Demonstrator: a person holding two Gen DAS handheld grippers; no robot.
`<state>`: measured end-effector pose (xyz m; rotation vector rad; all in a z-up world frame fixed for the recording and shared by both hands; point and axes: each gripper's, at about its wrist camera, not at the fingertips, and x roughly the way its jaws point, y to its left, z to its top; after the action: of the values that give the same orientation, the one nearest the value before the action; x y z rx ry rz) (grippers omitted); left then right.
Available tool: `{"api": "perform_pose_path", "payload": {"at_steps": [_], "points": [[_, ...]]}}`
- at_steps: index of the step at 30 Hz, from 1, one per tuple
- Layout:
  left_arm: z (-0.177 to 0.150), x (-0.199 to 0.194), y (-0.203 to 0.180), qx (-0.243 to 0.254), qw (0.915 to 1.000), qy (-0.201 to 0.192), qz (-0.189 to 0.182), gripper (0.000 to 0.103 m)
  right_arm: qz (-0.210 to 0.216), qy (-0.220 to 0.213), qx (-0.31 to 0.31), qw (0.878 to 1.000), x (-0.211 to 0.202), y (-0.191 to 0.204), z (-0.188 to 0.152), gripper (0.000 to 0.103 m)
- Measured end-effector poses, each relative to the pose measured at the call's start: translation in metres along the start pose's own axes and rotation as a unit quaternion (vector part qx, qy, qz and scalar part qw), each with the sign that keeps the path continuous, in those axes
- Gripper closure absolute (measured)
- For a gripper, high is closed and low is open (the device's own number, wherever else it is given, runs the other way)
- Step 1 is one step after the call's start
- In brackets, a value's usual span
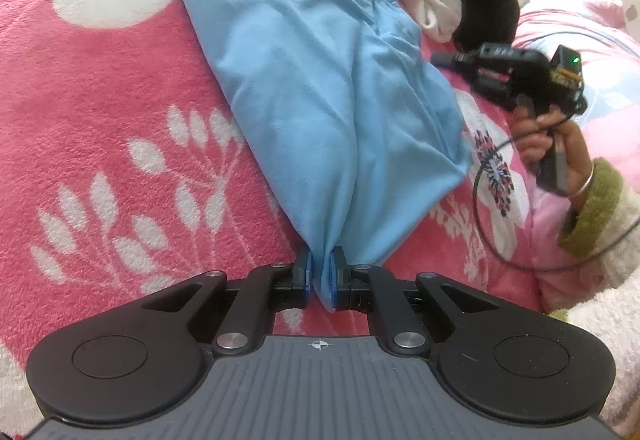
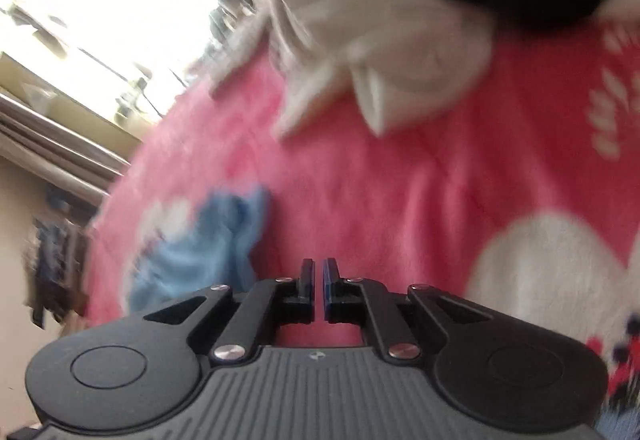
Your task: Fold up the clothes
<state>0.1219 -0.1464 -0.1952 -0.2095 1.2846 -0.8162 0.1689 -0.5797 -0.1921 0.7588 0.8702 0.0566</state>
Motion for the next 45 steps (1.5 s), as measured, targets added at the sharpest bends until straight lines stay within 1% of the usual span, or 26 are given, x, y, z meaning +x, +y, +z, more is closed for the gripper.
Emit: {"api": "perform_pose_path", "payload": {"at_steps": [3, 7, 8, 9, 10, 11, 14, 17, 19, 21, 22, 24, 27, 29, 30, 31, 32, 34, 35, 36, 37, 39, 40, 41, 42, 45], "points": [[0.001, 0.0, 0.001, 0.0, 1.0, -0.001, -0.003, 0.095, 0.023, 0.015, -0.019, 0.999, 0.013, 0.017, 0.015, 0.047], [-0.002, -0.001, -0.002, 0.014, 0.9999, -0.007, 0.0, 0.094, 0.037, 0.046, -0.051, 0.997, 0.053, 0.04, 0.029, 0.045], [-0.002, -0.001, -0.003, 0.017, 0.9998, -0.008, 0.002, 0.094, 0.039, 0.05, -0.051, 0.997, 0.064, 0.041, 0.032, 0.046], [-0.003, -0.001, -0.003, 0.02, 0.9998, -0.01, 0.003, 0.094, 0.047, 0.052, -0.054, 0.996, 0.07, 0.042, 0.033, 0.06], [-0.003, -0.001, -0.004, 0.022, 0.9997, -0.012, 0.005, 0.094, 0.053, 0.048, -0.059, 0.996, 0.073, 0.044, 0.032, 0.089], [-0.004, -0.002, -0.005, 0.025, 0.9996, -0.013, 0.005, 0.094, 0.064, 0.041, -0.067, 0.995, 0.073, 0.048, 0.032, 0.097], [-0.005, -0.002, -0.005, 0.029, 0.9994, -0.016, 0.006, 0.094, 0.135, 0.012, -0.101, 0.986, 0.061, 0.06, 0.032, 0.097], [-0.006, -0.002, -0.006, 0.03, 0.9994, -0.017, 0.006, 0.094, 0.177, -0.003, -0.103, 0.979, 0.059, 0.053, 0.034, 0.097], [-0.005, -0.001, -0.006, 0.031, 0.9994, -0.017, 0.005, 0.094, 0.155, 0.014, -0.087, 0.984, 0.077, 0.034, 0.037, 0.097], [-0.005, 0.0, -0.005, 0.031, 0.9994, -0.016, 0.003, 0.094, 0.136, 0.04, -0.04, 0.989, 0.092, 0.008, 0.037, 0.097], [-0.005, 0.0, -0.004, 0.029, 0.9994, -0.016, 0.002, 0.094, 0.137, 0.05, -0.011, 0.989, 0.097, -0.004, 0.037, 0.096], [-0.005, -0.001, -0.002, 0.026, 0.9995, -0.017, -0.002, 0.094, 0.152, 0.038, 0.024, 0.987, 0.089, -0.013, 0.04, 0.092], [-0.005, -0.002, -0.001, 0.02, 0.9997, -0.015, -0.006, 0.094, 0.143, -0.006, 0.009, 0.99, 0.069, -0.004, 0.051, 0.092], [-0.006, -0.001, -0.002, 0.02, 0.9997, -0.015, -0.005, 0.094, 0.147, -0.002, -0.045, 0.988, 0.062, 0.023, 0.056, 0.092], [-0.006, -0.001, -0.003, 0.02, 0.9997, -0.016, -0.005, 0.094, 0.154, 0.014, -0.088, 0.984, 0.063, 0.043, 0.055, 0.092], [-0.007, -0.001, -0.003, 0.018, 0.9997, -0.018, -0.005, 0.094, 0.164, 0.045, -0.141, 0.975, 0.068, 0.068, 0.051, 0.092], [-0.007, -0.001, -0.002, 0.016, 0.9997, -0.02, -0.006, 0.094, 0.175, 0.077, -0.193, 0.962, 0.075, 0.092, 0.044, 0.092], [-0.009, -0.001, -0.002, 0.009, 0.9996, -0.024, -0.007, 0.094, 0.186, 0.144, -0.294, 0.927, 0.099, 0.134, 0.019, 0.093], [-0.011, -0.002, -0.001, 0.007, 0.9996, -0.026, -0.007, 0.094, 0.165, 0.158, -0.337, 0.914, 0.116, 0.148, 0.008, 0.093], [-0.013, -0.003, 0.0, 0.006, 0.9996, -0.027, -0.008, 0.094, 0.129, 0.162, -0.367, 0.907, 0.137, 0.157, 0.001, 0.093], [-0.015, -0.004, 0.0, 0.005, 0.9996, -0.028, -0.007, 0.094, 0.107, 0.163, -0.376, 0.906, 0.154, 0.16, -0.001, 0.103], [-0.016, -0.004, -0.001, 0.007, 0.9996, -0.028, -0.006, 0.094, 0.099, 0.143, -0.339, 0.925, 0.171, 0.155, 0.012, 0.103], [-0.017, -0.004, -0.001, 0.006, 0.9996, -0.028, -0.006, 0.094, 0.089, 0.114, -0.322, 0.936, 0.168, 0.16, 0.022, 0.097], [-0.017, -0.004, -0.001, 0.005, 0.9996, -0.028, -0.005, 0.093, 0.092, 0.093, -0.314, 0.94, 0.162, 0.165, 0.031, 0.097], [-0.017, -0.003, -0.001, 0.004, 0.9996, -0.029, -0.005, 0.093, 0.111, 0.099, -0.321, 0.935, 0.156, 0.171, 0.032, 0.096], [-0.018, -0.004, -0.002, 0.004, 0.9996, -0.029, -0.005, 0.093, 0.16, 0.191, -0.355, 0.901, 0.152, 0.188, 0.018, 0.095]]}}
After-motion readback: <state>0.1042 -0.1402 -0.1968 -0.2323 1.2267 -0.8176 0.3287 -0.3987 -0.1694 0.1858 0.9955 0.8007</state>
